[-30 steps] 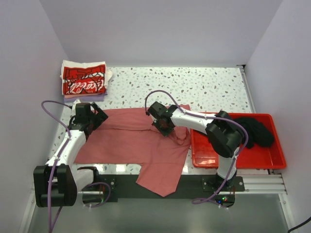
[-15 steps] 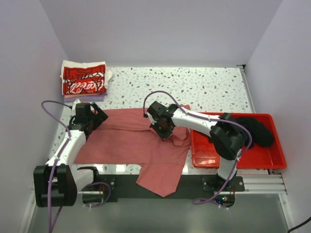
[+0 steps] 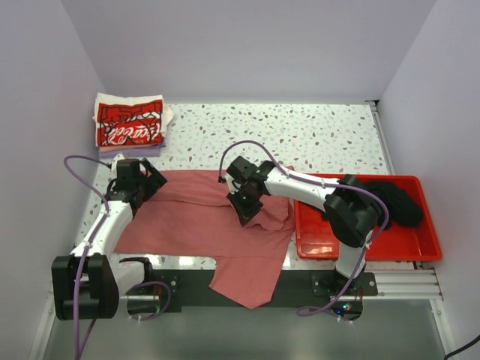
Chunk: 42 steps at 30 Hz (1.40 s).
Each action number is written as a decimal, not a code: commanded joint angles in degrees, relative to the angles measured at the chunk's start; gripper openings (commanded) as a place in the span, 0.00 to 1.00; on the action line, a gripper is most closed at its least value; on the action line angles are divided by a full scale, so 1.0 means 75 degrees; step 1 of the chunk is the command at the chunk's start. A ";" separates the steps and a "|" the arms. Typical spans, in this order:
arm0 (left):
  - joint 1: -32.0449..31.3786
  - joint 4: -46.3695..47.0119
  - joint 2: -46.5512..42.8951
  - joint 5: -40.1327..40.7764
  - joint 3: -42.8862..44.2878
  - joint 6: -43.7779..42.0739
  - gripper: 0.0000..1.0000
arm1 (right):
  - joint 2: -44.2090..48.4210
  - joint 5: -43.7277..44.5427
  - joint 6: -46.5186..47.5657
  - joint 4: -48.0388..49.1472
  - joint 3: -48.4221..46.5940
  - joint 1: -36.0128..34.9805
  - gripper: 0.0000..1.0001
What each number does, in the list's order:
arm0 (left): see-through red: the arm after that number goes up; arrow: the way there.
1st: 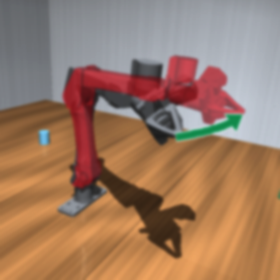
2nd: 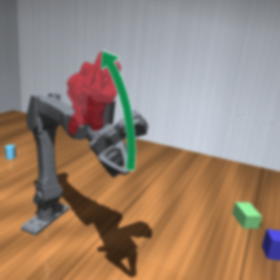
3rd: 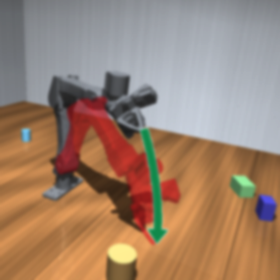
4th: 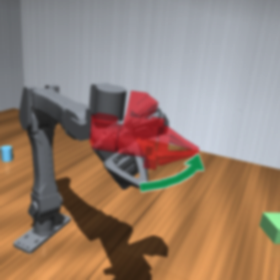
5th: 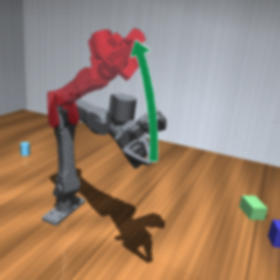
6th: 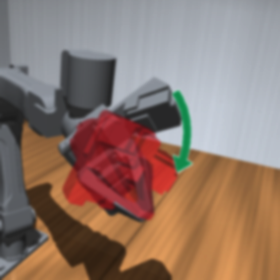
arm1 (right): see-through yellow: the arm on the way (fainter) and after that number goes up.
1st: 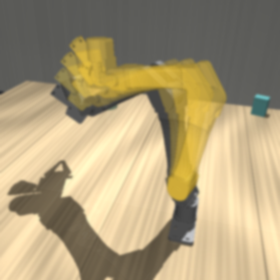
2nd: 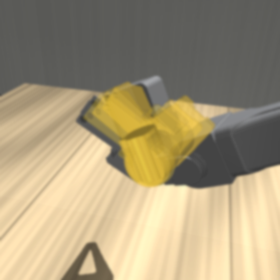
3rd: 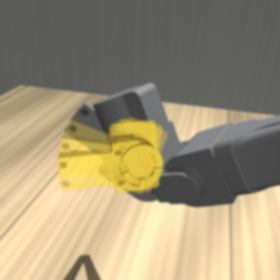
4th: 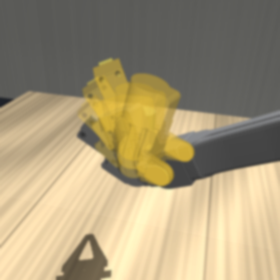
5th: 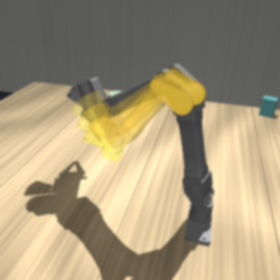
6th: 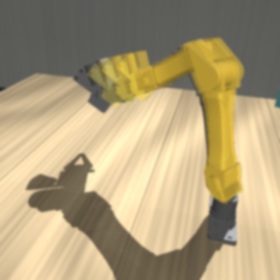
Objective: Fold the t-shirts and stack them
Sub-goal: Fold the tshirt
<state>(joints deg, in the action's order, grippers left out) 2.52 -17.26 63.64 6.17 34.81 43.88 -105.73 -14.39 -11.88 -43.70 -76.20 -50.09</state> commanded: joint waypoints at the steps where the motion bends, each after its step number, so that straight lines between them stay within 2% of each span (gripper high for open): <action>1: -0.0044 0.0145 -0.0106 0.0032 0.0129 -0.0061 1.00 | 0.0117 -0.0542 -0.0373 0.0190 -0.0211 -0.0049 0.04; 10: -0.0044 0.0098 -0.0118 0.0103 0.0187 -0.0061 1.00 | -0.0093 -0.1244 -0.0842 0.0904 -0.0047 -0.0060 0.11; 12: -0.0032 0.0074 -0.0129 0.0103 0.0199 -0.0061 1.00 | -0.0152 -0.1350 -0.0900 0.1022 -0.0046 -0.0072 0.23; 14: -0.0032 0.0063 -0.0129 0.0114 0.0199 -0.0050 1.00 | -0.0117 -0.1234 -0.0900 0.1034 -0.0046 -0.0084 0.29; 15: -0.0032 0.0063 -0.0153 0.0114 0.0210 -0.0038 1.00 | -0.0082 -0.1233 -0.0831 0.0988 -0.0058 -0.0084 0.39; 16: -0.0044 0.0063 -0.0141 0.0114 0.0211 -0.0038 1.00 | 0.0057 -0.1210 -0.0772 0.0976 -0.0058 -0.0084 0.53; 17: -0.0032 0.0063 -0.0153 0.0114 0.0222 -0.0038 1.00 | 0.0140 -0.1187 -0.0690 0.0964 -0.0047 -0.0095 0.73; 18: -0.0032 0.0063 -0.0141 0.0103 0.0222 -0.0026 1.00 | 0.0222 -0.1140 -0.0643 0.0871 -0.0046 -0.0084 0.99; 25: -0.0032 0.0132 0.0045 0.0079 0.0351 0.0044 1.00 | 0.1148 0.0371 -0.0677 0.0460 -0.0046 0.0045 0.99; 29: -0.0044 0.0472 0.0397 -0.0014 0.0363 0.0068 1.00 | 0.1266 0.0958 -0.0947 0.0529 0.0164 0.0804 0.99; 35: 0.0015 0.0999 0.1276 0.0044 0.0339 -0.0014 1.00 | 0.0705 0.1859 -0.0877 0.0577 -0.0022 0.1427 0.99; 42: 0.0600 0.1574 0.2493 -0.0307 0.0386 -0.0178 1.00 | -0.0537 0.2234 -0.0854 0.0660 -0.0643 0.1732 0.99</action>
<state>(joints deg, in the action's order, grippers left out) 5.06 -9.87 79.35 5.41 36.16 43.72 -108.12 -1.26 -18.00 -39.18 -77.71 -37.58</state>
